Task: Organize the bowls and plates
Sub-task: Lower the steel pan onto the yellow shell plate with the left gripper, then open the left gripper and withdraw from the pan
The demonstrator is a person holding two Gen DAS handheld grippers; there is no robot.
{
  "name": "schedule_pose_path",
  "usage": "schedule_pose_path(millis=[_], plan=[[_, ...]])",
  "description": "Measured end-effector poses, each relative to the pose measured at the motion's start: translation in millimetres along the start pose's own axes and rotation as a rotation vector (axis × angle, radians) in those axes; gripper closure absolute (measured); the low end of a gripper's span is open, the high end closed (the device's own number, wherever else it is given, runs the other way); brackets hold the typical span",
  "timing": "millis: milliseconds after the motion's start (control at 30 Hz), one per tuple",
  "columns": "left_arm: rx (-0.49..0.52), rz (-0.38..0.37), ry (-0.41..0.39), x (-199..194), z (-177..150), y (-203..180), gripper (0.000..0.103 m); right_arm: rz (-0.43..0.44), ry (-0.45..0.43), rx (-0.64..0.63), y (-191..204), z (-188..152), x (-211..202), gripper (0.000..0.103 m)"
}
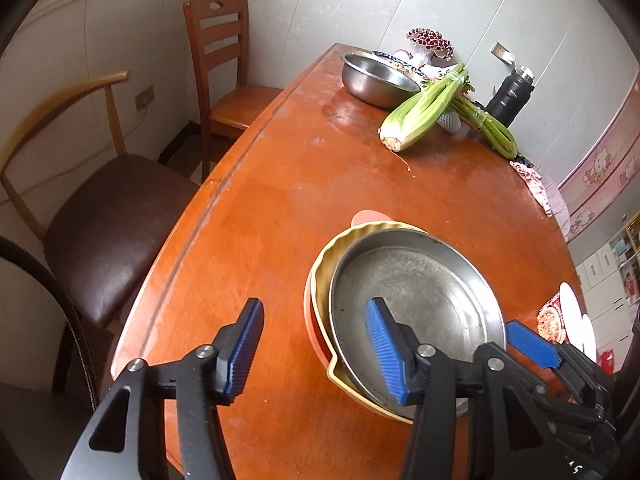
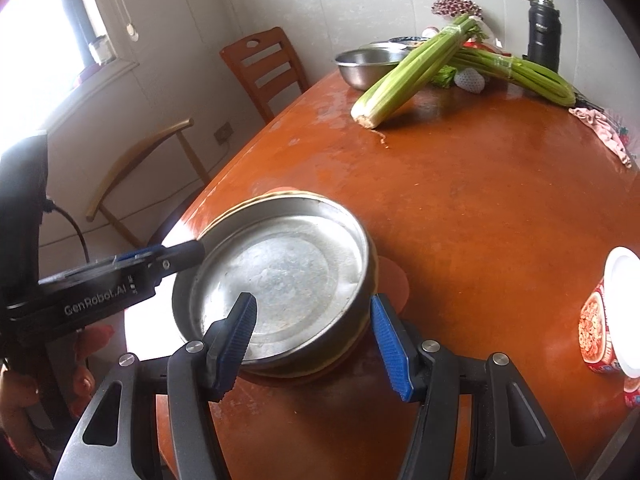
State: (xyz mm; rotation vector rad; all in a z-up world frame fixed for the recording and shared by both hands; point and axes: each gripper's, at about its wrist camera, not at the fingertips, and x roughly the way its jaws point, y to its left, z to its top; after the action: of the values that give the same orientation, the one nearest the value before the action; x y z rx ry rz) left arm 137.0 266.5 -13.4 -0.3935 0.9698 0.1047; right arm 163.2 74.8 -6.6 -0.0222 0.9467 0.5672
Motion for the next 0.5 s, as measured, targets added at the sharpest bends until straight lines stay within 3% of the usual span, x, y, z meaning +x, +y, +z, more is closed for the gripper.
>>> schedule_pose_path(millis=[300,500], plan=[[-0.002,-0.032,0.063,18.7,-9.3,-11.3,0.048,0.016,-0.015,0.012,-7.2,-7.0,-21.2,0.041],[0.022,-0.015,0.06,20.2,-13.2,-24.6,0.048,0.0,0.011,0.007,-11.9,-13.4,-20.1,0.041]])
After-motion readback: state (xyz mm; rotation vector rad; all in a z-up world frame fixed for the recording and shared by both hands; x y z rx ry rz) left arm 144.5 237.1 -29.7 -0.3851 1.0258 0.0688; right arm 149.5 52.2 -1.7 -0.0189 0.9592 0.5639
